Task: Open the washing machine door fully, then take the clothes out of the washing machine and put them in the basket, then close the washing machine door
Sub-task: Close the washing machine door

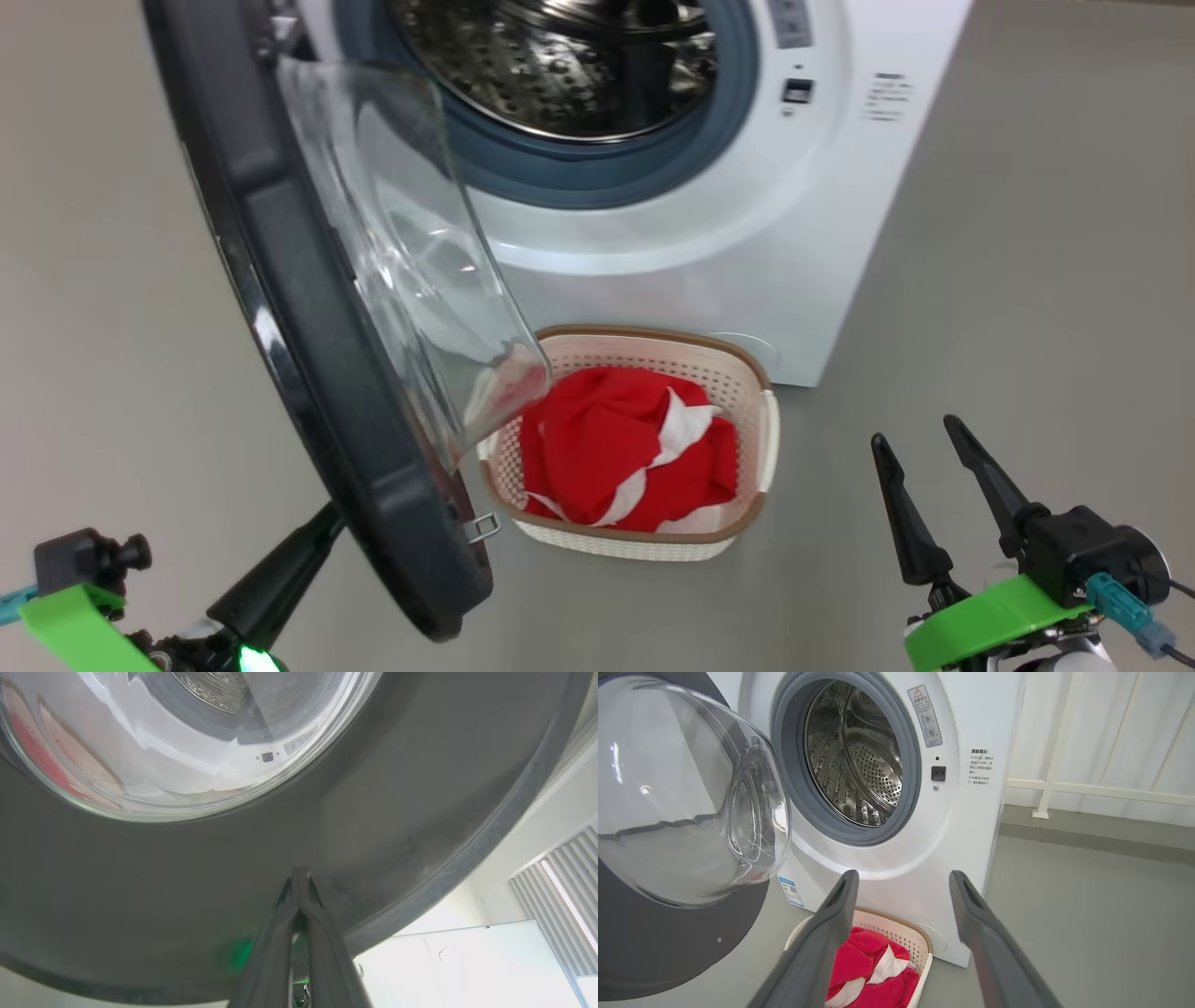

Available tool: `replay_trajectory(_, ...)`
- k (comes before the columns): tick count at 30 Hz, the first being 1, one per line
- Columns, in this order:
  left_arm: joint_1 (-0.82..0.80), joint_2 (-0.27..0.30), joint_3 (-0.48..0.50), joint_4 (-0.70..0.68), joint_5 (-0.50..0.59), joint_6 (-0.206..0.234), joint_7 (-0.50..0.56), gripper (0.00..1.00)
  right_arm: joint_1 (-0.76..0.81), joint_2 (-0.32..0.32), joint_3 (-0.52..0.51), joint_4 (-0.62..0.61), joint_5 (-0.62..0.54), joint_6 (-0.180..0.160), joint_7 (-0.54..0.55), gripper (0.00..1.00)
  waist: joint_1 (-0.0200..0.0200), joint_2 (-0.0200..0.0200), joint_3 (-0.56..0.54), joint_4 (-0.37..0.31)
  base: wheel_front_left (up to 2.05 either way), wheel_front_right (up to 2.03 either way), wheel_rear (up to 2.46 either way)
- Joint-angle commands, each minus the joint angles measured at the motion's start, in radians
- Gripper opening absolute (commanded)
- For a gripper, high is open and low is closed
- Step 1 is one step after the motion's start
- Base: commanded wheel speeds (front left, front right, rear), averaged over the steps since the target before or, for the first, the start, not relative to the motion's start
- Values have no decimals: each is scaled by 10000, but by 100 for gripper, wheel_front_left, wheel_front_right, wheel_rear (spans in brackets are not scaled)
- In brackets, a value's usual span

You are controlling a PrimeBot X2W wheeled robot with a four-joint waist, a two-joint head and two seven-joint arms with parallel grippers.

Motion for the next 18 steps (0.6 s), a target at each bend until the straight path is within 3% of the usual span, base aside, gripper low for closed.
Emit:
replay_trajectory(1, -291, 88, 229, -349, 51, -80, 139, 0, -412, -79, 206, -242, 4, 33, -97, 100, 0, 0, 158, -537, 0, 0, 0)
replay_trajectory(18, -1022, 236, 282, -197, 190, -9, 354, 0, -679, -79, 322, 139, 302, 33, -388, 100, 0, 0, 494, -2746, 0, 0, 0)
